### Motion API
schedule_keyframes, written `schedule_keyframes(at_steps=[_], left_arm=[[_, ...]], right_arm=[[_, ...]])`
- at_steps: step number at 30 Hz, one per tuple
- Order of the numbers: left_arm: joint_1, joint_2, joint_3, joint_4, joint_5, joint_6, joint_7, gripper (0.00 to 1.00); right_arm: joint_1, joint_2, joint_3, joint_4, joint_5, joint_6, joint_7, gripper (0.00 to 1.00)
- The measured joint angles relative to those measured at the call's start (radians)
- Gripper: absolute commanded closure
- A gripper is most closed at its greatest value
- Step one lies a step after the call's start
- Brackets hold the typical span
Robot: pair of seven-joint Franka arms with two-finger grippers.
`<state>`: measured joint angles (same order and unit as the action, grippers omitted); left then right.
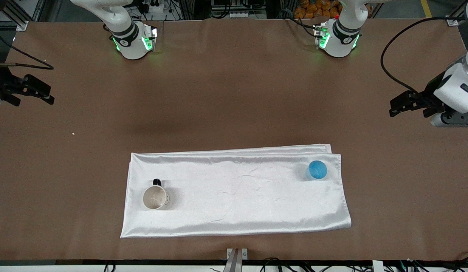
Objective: Place blue cup into white mug on table
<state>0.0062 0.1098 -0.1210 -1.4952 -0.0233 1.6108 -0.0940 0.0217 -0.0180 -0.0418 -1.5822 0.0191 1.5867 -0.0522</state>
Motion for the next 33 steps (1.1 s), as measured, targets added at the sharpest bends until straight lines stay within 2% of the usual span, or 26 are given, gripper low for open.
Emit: schedule_keyframes(at_steps=[12,18,25,33], left_arm=[[-0.036,0.133,-0.006,-0.012,-0.038,0.151,-0.007,0.0],[-0.072,0.214,-0.006,-0.017,-0.036,0.232,-0.106,0.0],[-0.137,0.307,-0.007,-0.019,0.066,0.322,-0.182,0.0],[-0.146,0.388,-0.002,-0.02,0.083,0.398,-0.187,0.0]], right_arm=[[0.061,0.083,0.004,-0.01,0.0,0.019,0.0,0.0],[0.085,0.151,0.005,-0.011,0.0,0.06,-0.012,0.0],[0.128,0.219,0.006,-0.012,0.0,0.116,-0.026,0.0],[0.166,0.286,0.006,-0.024,0.0,0.206,-0.033,0.0]])
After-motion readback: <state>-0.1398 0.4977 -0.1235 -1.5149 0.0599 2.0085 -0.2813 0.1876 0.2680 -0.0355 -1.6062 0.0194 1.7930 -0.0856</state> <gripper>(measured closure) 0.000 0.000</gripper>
